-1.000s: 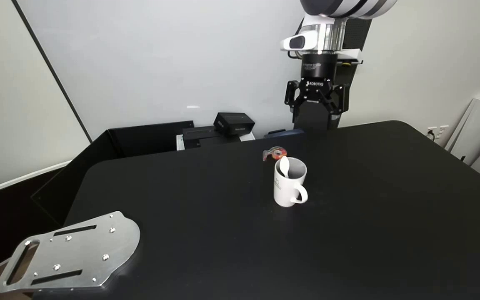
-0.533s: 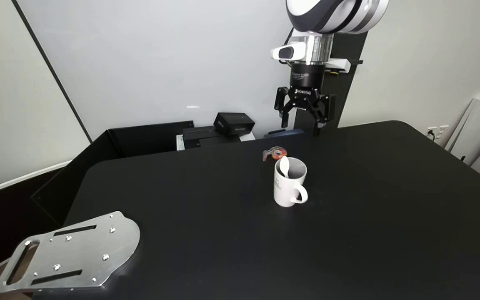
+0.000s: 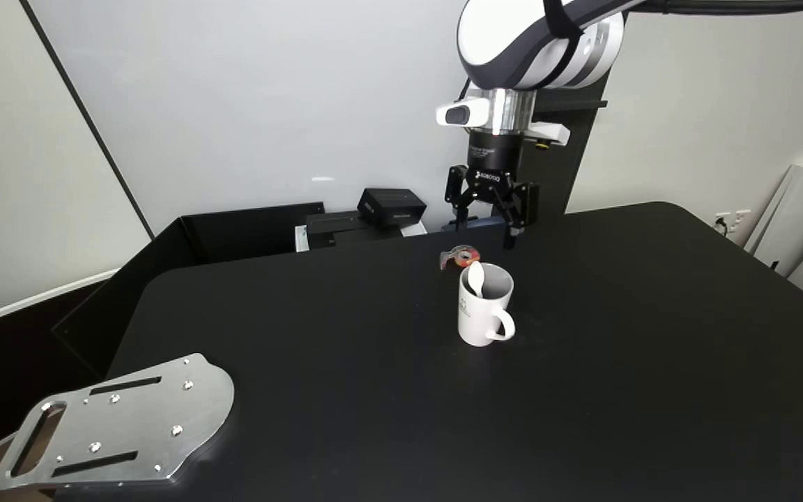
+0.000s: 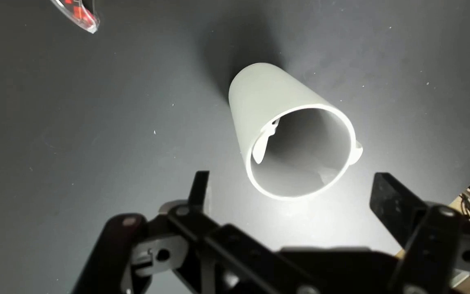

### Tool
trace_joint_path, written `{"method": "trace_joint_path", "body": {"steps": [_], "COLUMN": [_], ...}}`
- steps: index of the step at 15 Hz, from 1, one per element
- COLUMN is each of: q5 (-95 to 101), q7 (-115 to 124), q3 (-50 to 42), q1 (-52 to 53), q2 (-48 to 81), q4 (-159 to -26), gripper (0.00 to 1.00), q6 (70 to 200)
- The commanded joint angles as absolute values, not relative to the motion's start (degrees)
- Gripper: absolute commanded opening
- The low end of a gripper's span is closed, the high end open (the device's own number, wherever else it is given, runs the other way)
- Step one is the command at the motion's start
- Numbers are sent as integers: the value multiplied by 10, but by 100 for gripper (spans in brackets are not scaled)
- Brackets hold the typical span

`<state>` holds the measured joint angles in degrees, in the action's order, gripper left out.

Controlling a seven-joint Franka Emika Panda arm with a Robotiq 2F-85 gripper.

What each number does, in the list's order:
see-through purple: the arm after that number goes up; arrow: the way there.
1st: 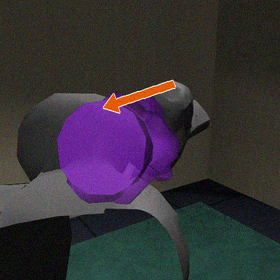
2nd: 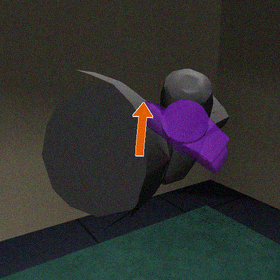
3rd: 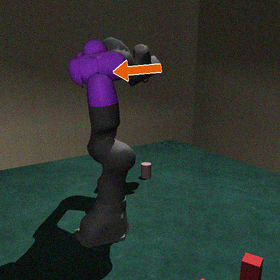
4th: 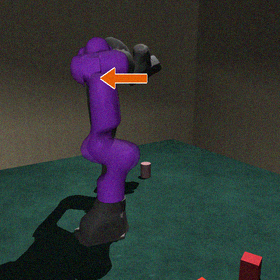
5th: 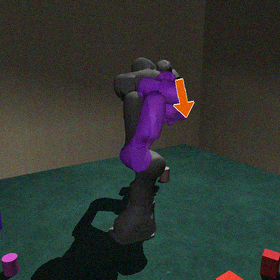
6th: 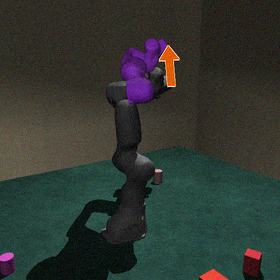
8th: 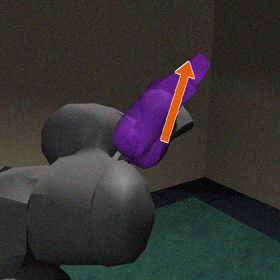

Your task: Remove the white spoon from the mug and place it on the table

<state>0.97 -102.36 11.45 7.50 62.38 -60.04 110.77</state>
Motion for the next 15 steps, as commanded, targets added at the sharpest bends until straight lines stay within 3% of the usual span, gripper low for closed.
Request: {"method": "trace_joint_path", "body": {"steps": [1,15], "q5": [12,14], "q7": [-990,-972], "q3": [108,108], "q1": [88,88], "q2": [654,687], "q4": [-560,-533], "gripper": [100,100], "q6": [1112,1103]}}
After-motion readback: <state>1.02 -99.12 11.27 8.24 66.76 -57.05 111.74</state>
